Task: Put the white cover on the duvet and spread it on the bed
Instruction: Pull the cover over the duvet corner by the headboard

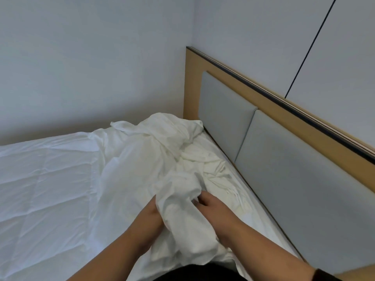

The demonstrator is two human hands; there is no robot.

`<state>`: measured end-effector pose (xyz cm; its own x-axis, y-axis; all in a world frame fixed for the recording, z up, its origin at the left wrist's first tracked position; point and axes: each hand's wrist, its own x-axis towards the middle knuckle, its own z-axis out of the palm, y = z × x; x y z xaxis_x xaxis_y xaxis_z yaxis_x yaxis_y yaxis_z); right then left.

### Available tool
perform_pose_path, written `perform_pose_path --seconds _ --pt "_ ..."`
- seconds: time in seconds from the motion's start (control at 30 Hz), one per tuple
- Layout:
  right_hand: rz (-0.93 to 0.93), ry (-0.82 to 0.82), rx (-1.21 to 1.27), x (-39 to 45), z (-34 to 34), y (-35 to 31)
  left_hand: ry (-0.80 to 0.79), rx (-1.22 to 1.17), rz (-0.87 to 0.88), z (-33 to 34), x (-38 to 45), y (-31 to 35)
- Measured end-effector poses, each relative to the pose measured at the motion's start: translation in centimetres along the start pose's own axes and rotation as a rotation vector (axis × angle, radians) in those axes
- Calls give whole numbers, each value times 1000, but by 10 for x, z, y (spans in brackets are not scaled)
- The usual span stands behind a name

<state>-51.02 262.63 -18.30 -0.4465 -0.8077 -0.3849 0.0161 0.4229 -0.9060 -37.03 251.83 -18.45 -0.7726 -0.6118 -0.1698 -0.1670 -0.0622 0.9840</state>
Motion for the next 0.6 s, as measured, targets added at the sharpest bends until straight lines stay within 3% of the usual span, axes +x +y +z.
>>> perform_pose_path --seconds 0.2,0.33,0.43,0.6 --pt "-48 85 92 20 6 14 -90 152 2 -18 -8 1" --pt "-24 143 108 31 2 17 169 410 5 -58 -5 -4" --pt "-39 220 14 40 -1 12 310 341 101 -75 -8 10" --pt "-130 159 -63 54 0 0 352 178 358 -77 -37 65"
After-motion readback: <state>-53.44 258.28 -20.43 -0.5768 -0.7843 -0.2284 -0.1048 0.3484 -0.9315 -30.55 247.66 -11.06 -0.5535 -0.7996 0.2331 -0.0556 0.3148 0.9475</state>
